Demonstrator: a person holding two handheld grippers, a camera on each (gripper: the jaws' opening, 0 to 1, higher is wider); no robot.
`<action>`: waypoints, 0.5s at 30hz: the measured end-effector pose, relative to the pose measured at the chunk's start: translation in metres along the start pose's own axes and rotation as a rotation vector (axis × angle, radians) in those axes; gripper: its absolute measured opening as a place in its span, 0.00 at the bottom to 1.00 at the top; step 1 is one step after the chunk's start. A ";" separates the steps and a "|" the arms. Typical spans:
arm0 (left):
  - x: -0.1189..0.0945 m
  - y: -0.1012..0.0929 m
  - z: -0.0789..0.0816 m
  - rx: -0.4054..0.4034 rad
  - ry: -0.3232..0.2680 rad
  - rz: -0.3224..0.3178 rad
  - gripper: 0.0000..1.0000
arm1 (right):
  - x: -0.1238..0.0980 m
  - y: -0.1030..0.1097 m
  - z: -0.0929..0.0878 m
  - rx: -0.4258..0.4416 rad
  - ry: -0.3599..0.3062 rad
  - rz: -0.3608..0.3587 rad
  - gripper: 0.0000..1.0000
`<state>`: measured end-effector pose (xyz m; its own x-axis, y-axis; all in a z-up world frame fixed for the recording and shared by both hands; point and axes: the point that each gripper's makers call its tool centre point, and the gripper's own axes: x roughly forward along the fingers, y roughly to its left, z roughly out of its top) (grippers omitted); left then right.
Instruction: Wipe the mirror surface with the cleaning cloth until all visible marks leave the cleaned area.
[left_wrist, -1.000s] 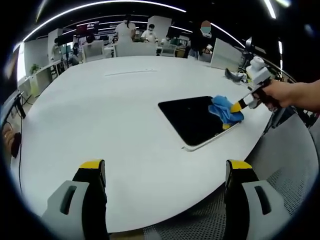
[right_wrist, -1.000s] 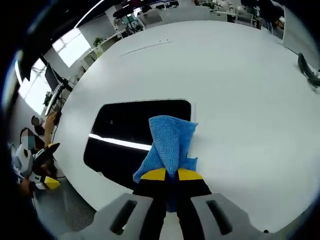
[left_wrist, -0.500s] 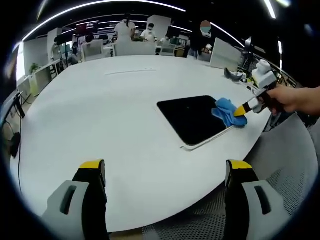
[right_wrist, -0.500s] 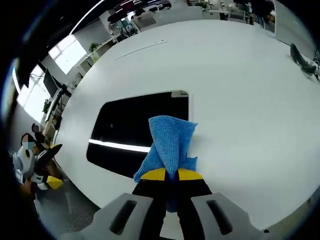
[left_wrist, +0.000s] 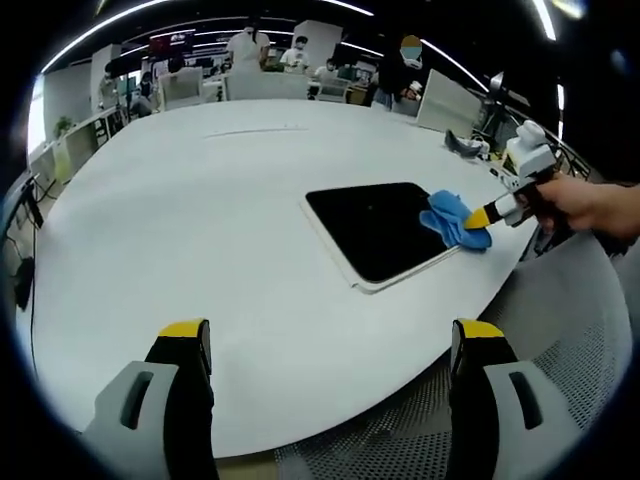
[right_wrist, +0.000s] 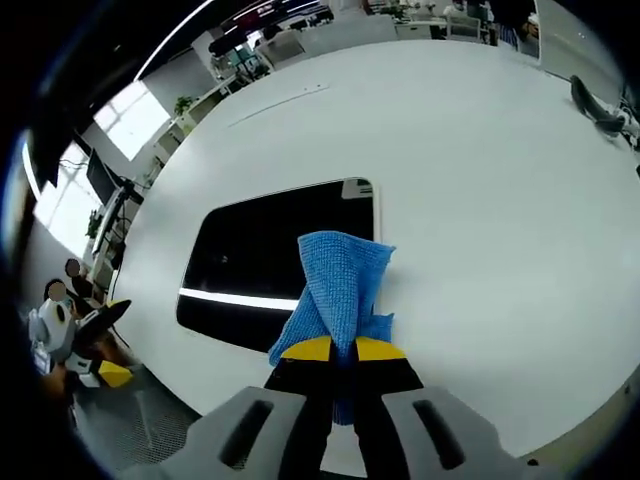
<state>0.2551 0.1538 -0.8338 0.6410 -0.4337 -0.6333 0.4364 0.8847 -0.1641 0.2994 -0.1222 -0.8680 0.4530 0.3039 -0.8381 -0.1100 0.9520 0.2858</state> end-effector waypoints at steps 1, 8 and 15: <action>0.000 0.001 -0.001 -0.007 0.002 0.004 0.99 | 0.000 0.000 0.000 0.001 0.001 0.000 0.01; 0.001 -0.011 0.001 -0.004 0.005 -0.043 0.99 | 0.001 0.000 0.000 0.038 -0.006 0.008 0.00; 0.000 -0.003 0.001 -0.003 0.000 -0.006 0.99 | 0.005 0.014 -0.003 0.016 0.014 0.027 0.00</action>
<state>0.2547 0.1510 -0.8327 0.6386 -0.4388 -0.6322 0.4381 0.8827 -0.1702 0.2973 -0.1073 -0.8692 0.4379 0.3299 -0.8363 -0.1079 0.9428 0.3154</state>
